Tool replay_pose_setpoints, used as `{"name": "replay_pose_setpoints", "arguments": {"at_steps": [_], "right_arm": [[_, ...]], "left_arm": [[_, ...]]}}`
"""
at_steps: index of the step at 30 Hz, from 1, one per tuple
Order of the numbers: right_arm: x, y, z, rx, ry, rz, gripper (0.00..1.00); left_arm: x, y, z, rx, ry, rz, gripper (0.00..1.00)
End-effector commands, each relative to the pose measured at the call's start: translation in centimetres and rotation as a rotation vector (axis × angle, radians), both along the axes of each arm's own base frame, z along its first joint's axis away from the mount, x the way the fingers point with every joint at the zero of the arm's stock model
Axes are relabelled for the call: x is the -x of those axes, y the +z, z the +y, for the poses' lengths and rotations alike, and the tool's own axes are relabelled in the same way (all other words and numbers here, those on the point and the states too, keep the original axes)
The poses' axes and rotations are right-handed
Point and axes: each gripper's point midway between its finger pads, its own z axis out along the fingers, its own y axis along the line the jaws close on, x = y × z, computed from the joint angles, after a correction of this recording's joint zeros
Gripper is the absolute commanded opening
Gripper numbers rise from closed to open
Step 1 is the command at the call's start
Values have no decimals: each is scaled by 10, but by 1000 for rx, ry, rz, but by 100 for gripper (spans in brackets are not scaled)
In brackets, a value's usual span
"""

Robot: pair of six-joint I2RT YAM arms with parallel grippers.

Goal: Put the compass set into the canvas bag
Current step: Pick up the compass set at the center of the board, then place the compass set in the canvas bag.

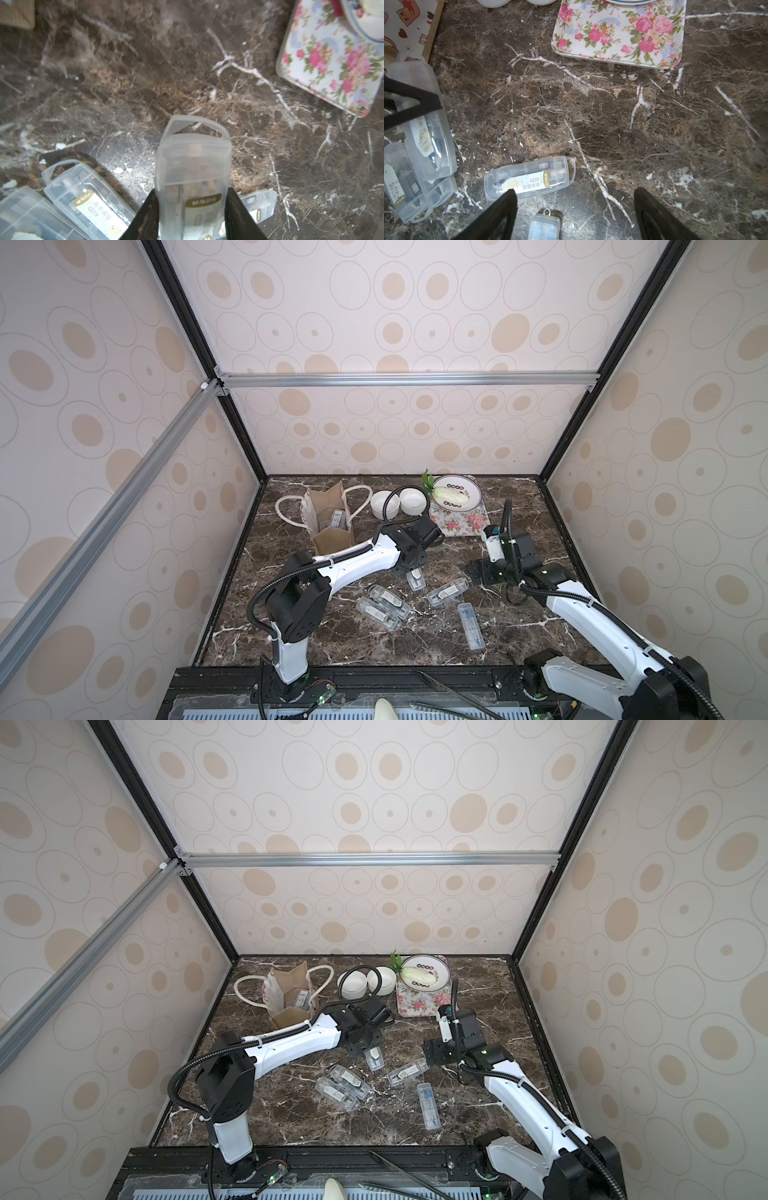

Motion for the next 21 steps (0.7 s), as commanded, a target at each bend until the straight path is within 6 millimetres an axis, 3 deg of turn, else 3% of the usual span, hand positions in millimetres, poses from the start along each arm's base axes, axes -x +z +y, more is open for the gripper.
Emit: {"name": "replay_pose_setpoints", "arguments": {"at_steps": [1, 4, 7, 12, 16, 21], "right_arm": [[0, 10, -2, 11, -12, -10, 90], [-1, 13, -2, 8, -17, -12, 90], [-3, 16, 0, -4, -17, -10, 90], [-5, 18, 2, -14, -21, -3, 90], [-6, 19, 3, -22, -28, 0, 89], [-7, 18, 5, -34, -32, 14, 90]], "left_arm": [[-28, 70, 15, -76, -46, -205, 43], [-46, 107, 30, -82, -58, -289, 43], [-66, 136, 58, -90, -62, -341, 43], [-97, 172, 132, -133, -16, -385, 44], [-114, 178, 196, -141, 66, -374, 44], [-132, 161, 255, -73, 171, -345, 45]]}}
